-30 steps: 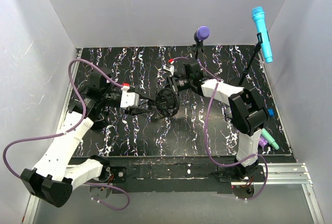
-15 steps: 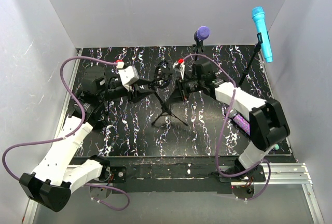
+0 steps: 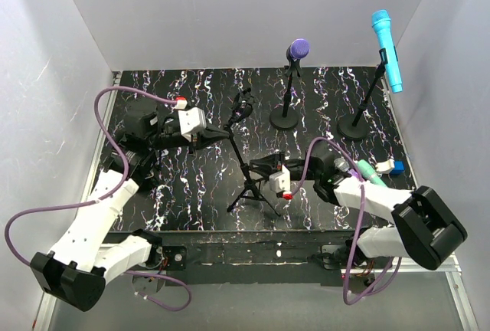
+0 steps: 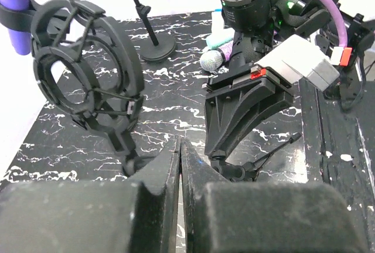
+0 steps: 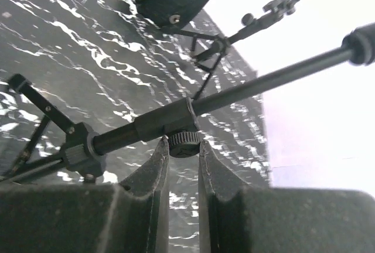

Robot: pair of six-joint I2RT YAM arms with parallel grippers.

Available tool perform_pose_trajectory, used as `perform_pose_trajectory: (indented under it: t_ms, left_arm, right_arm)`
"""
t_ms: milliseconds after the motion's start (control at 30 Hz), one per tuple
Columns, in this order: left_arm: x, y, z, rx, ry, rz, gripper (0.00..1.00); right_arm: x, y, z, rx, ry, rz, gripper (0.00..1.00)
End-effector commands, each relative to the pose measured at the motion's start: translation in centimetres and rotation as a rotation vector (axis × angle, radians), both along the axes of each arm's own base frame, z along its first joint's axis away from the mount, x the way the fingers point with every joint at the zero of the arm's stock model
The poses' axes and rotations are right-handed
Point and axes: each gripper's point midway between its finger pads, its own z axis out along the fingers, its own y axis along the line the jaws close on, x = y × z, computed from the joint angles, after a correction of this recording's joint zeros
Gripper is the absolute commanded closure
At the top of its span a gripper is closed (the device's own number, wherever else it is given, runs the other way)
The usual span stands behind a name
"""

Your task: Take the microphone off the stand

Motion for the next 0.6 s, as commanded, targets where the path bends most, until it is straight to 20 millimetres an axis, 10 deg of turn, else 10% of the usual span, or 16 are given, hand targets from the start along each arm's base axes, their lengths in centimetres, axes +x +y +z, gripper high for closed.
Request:
perform_pose_trajectory:
  t_ms: [0, 67, 167, 300, 567]
  left_arm:
    - [-0.6, -0.3, -1.0, 0.033, -0.054, -0.083, 1.00]
    - [-0.3, -0.3, -1.2, 0.037, -0.035, -0.075, 0.98]
    - [0.1, -0.3, -1.6, 0.051, 0.030, -0.051, 0.68]
    - [1.1, 0.0, -2.5, 0.055, 0.139, 0.036, 0.65]
    - [1.5, -0.8, -2.9, -0.003, 0.296, 0.050, 0.25]
  right_arm:
    - [2.7, -0.8, 0.5, 0.003, -0.240, -0.108, 0.80]
    - [1.9, -1.2, 0.2, -0.063, -0.163, -0.088, 0.76]
    - [0.1, -2.0, -0.3, -0.129, -0.065, -0.051, 0.83]
    - [-1.6, -2.8, -2.7, -0.184, -0.043, -0.023, 0.99]
    - [-1.0, -2.6, -3.4, -0.224, -0.048, -0.060, 0.99]
